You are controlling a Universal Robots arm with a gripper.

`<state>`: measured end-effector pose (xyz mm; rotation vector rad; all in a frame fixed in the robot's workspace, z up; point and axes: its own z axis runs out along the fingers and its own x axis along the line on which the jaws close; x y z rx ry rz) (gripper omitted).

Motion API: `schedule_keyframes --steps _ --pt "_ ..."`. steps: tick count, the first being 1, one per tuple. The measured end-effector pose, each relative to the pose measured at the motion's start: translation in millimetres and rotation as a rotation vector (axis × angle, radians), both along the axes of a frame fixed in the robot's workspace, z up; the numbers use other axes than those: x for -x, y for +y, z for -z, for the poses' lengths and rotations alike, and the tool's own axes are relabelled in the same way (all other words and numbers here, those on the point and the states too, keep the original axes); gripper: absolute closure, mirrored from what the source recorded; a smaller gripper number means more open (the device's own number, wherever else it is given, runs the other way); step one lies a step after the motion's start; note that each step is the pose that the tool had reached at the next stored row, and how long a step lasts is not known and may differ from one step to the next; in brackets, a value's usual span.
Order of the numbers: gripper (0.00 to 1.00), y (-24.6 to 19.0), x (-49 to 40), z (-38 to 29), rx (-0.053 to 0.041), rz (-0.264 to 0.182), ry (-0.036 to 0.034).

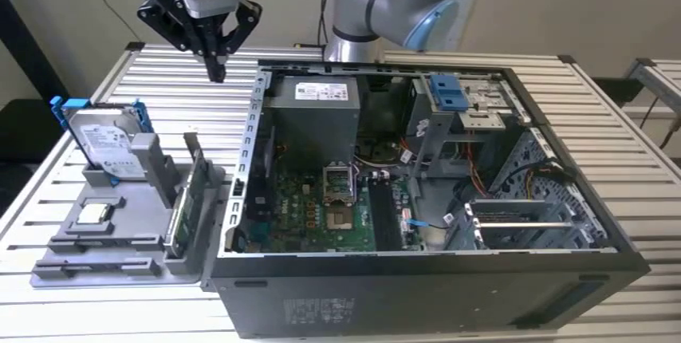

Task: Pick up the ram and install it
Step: 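Reach for the ram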

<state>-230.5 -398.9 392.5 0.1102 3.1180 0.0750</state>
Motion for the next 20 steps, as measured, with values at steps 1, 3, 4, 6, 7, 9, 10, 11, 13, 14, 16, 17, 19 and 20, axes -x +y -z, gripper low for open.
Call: schedule_keyframes --steps 1,3,4,6,7,9,10,11,13,14,16,17,19,20 --pt "0.89 0.0 0.8 0.0 0.0000 0.000 0.0000" --pt "0.89 0.0 2.7 0.0 0.0000 0.000 0.0000" --pt "0.89 0.0 3.5 0.0 0.0000 0.000 0.0000" --pt "0.89 0.0 6.0 0.0 0.0000 0.000 0.0000" --pt "0.89 0.0 7.0 0.0 0.0000 0.000 0.0000" --pt "0.89 0.0 9.6 0.0 0.0000 0.000 0.0000" --pt "0.89 0.0 11.1 0.0 0.0000 0.000 0.0000" --pt "0.89 0.0 12.3 0.0 0.0000 0.000 0.0000" --pt "0.89 0.0 15.2 0.0 0.0000 0.000 0.0000" --pt "0.89 0.0 16.5 0.0 -0.0001 0.000 -0.0001" --pt "0.89 0.0 19.0 0.0 0.0001 0.000 0.0000" --pt "0.89 0.0 20.5 0.0 0.0000 0.000 -0.0001" --pt "0.89 0.0 22.7 0.0 0.0000 0.000 0.0000" --pt "0.89 0.0 23.9 0.0 0.0000 0.000 0.0000"
